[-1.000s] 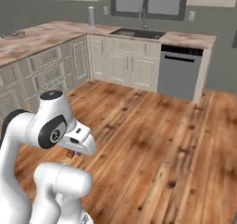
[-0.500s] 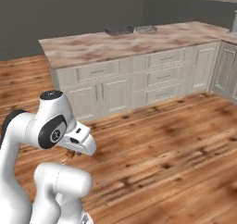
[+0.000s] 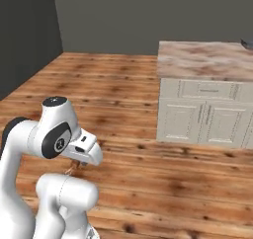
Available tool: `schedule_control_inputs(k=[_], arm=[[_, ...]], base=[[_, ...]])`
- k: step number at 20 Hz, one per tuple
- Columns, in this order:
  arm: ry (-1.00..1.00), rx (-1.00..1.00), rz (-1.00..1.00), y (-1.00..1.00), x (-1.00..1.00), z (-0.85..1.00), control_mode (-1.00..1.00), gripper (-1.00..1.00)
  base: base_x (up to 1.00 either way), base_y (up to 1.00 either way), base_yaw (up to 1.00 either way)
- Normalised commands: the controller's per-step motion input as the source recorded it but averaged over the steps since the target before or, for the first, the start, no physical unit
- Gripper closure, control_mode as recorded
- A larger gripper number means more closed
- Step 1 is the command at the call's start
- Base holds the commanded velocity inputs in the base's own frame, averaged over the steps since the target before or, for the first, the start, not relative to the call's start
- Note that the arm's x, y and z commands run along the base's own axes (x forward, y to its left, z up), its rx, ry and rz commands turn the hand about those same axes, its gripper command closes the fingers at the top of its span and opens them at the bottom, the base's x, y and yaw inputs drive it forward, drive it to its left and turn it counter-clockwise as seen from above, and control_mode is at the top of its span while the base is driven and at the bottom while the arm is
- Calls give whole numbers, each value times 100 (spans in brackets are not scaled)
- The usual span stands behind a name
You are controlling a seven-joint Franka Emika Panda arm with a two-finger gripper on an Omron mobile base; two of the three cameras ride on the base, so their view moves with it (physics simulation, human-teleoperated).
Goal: Place the cold items (mango and tomato) from the fridge in one tupperware on the dining counter. Place the warm items (kebab skewer and hot dog) in the stove area in another tupperware.
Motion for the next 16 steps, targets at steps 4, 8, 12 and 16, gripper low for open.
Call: schedule_control_inputs(k=[4,8,12,16], arm=[[0,0,0,0,0,0,100,100],[0,0,0,0,0,0,100,100],[0,0,0,0,0,0,100,100],[0,0,0,0,0,0,100,100]], base=[[98,23,45],[100,68,8],[100,33,1],[100,0,0]])
